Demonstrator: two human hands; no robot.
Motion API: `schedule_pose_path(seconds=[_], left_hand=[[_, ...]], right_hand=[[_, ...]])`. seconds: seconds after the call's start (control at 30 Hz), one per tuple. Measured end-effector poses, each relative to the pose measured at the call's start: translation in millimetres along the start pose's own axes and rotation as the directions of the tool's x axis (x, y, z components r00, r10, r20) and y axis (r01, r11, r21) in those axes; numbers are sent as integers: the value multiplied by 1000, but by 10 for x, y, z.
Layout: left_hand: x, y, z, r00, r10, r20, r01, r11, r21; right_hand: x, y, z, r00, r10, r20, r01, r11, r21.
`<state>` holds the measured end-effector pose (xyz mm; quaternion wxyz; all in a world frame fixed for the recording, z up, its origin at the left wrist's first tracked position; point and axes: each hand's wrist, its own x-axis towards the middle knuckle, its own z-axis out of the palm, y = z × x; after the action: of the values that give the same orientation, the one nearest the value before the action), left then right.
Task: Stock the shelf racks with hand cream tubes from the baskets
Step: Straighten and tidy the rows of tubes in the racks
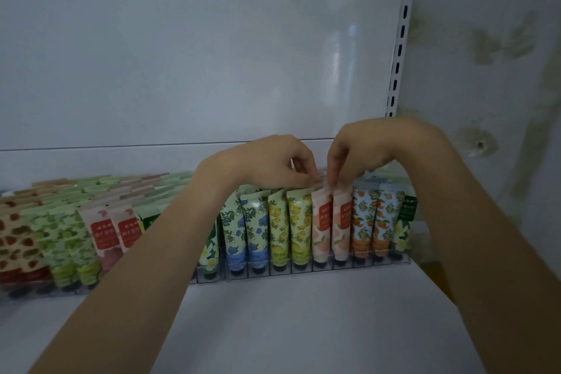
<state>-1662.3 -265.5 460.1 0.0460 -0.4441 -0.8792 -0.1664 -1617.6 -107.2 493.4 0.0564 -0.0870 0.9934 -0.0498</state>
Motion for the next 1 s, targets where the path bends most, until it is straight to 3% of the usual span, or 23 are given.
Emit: schedule_pose_path(seconds=[0.17,0.37,0.67,1.0], left_hand=[[16,-128,17,992,-45,-115,55,995,81],[56,-170,63,991,-101,-87,111,987,120],[38,-177,46,994,-74,-76,78,996,50],[52,-191,57,993,-86,-79,94,991,92]], right_hand=[[103,15,39,976,-82,-203,109,986,126],[301,-55,208,990,-73,-121,84,993,88],[253,2,141,981,-98,-165,111,991,70],[180,-40,81,966,-154,-207,177,979,97]])
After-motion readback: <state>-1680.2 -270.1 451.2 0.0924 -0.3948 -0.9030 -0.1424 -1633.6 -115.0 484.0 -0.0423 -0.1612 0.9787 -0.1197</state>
